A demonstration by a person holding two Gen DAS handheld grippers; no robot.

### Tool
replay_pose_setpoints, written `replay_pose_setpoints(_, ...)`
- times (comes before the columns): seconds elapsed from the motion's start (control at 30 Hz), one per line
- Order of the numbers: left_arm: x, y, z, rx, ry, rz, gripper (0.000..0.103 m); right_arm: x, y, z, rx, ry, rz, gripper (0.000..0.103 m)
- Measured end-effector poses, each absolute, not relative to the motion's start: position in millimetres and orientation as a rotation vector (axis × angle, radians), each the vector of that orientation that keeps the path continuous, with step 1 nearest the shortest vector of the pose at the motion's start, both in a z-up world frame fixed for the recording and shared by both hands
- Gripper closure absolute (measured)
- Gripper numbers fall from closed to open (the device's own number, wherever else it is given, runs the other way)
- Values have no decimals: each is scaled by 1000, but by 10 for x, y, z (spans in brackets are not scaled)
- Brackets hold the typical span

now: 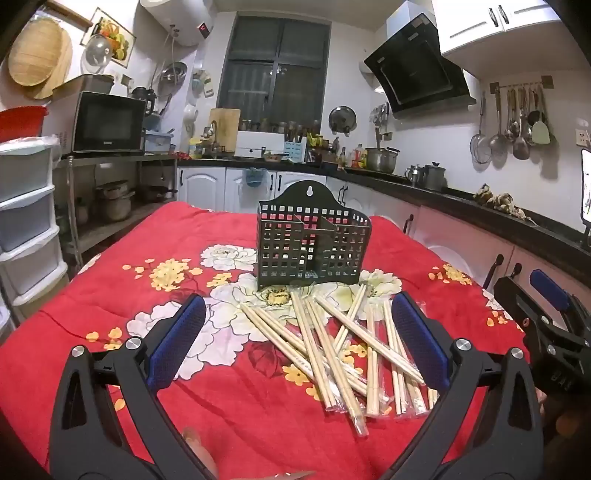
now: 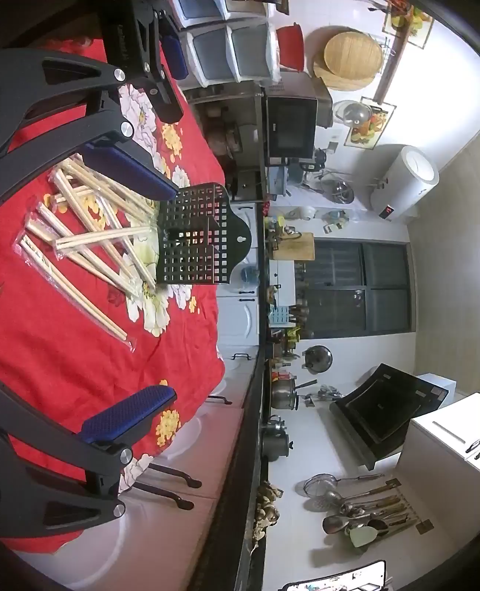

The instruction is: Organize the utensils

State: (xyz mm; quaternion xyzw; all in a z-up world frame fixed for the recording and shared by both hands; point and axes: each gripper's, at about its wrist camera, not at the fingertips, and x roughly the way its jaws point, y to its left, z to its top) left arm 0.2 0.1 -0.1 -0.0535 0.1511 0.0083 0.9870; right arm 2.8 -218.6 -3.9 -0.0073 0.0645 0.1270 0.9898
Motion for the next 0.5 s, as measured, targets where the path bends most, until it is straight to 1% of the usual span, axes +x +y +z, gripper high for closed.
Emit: replay_pose_setpoints(0.5,1,1,8,-108,306,14,10,44,-2188,-52,-12,120,258,6)
